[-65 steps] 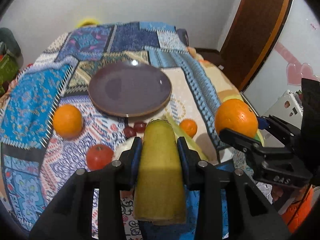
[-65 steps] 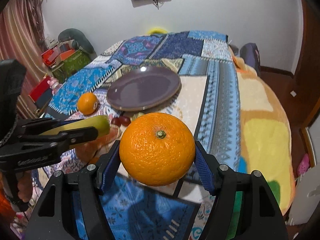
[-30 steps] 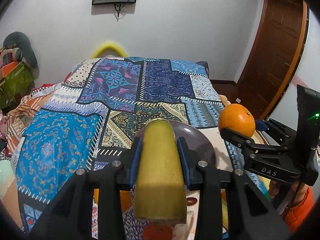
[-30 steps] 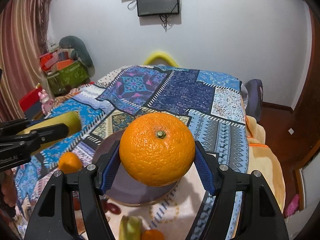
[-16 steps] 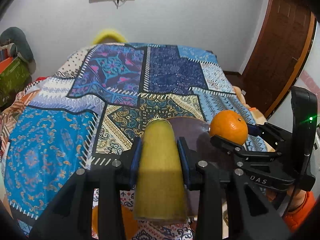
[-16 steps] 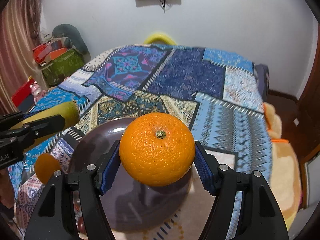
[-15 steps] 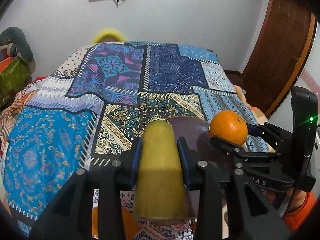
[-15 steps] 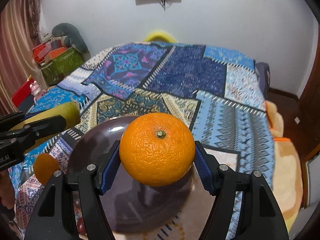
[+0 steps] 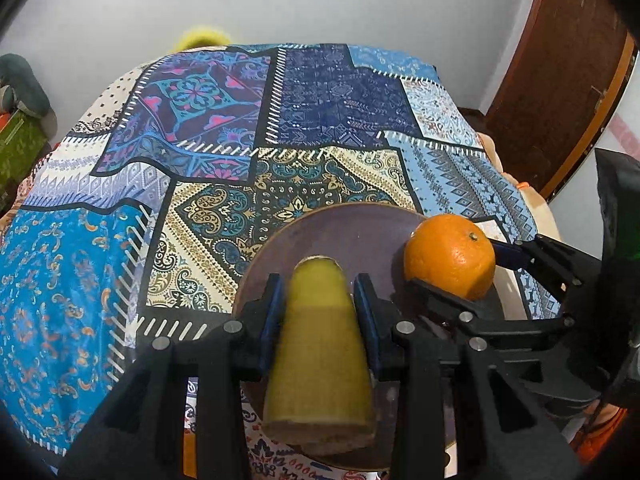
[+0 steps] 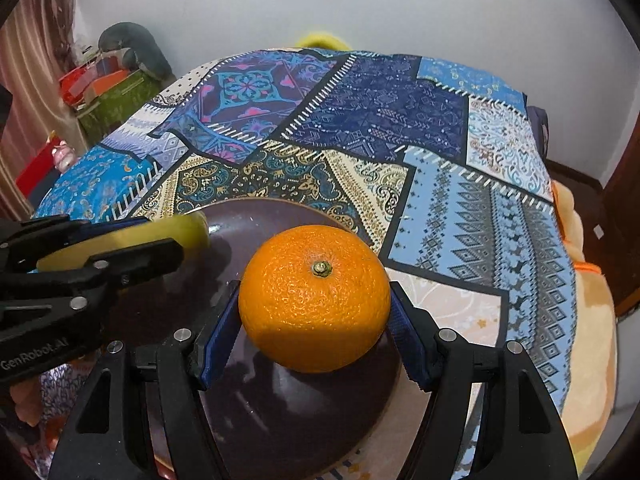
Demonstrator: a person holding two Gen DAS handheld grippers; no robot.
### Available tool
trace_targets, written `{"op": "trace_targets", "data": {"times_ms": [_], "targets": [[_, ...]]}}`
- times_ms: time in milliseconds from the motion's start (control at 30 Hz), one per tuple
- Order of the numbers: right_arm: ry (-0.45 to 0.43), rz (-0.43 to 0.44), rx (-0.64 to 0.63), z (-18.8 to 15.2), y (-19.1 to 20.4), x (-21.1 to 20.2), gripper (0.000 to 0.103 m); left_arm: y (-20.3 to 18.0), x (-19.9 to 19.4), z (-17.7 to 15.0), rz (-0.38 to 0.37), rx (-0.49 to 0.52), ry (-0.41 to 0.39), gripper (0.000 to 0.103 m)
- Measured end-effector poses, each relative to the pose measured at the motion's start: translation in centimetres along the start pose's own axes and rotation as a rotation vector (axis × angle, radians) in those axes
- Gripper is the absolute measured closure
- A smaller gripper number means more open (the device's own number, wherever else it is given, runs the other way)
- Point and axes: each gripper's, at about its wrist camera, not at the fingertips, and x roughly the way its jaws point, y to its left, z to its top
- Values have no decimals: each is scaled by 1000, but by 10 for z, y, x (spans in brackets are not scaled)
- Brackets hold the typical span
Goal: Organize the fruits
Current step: 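Carry both fruits to the brown plate and release them onto it, then grasp the green corn cob with the right gripper while the left grasps another orange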
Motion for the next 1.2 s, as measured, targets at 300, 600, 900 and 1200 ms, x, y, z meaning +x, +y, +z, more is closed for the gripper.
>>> {"op": "trace_targets", "data": {"times_ms": [300,600,900,1200], "targets": [[4,3,-22,-4,2,1,36,-6,-4,0,-12,33,7,67],[-54,-13,-30,-8,10,-34,30,-4,-40,-10,-6,-5,-29,67],[-129,-50,-33,-21,23,-93,30,8,-106,-32,23,-28,-100,65],[-141,-75,-22,-49,38,-129,30,25,-153,-69,58,-33,-123,56]]}}
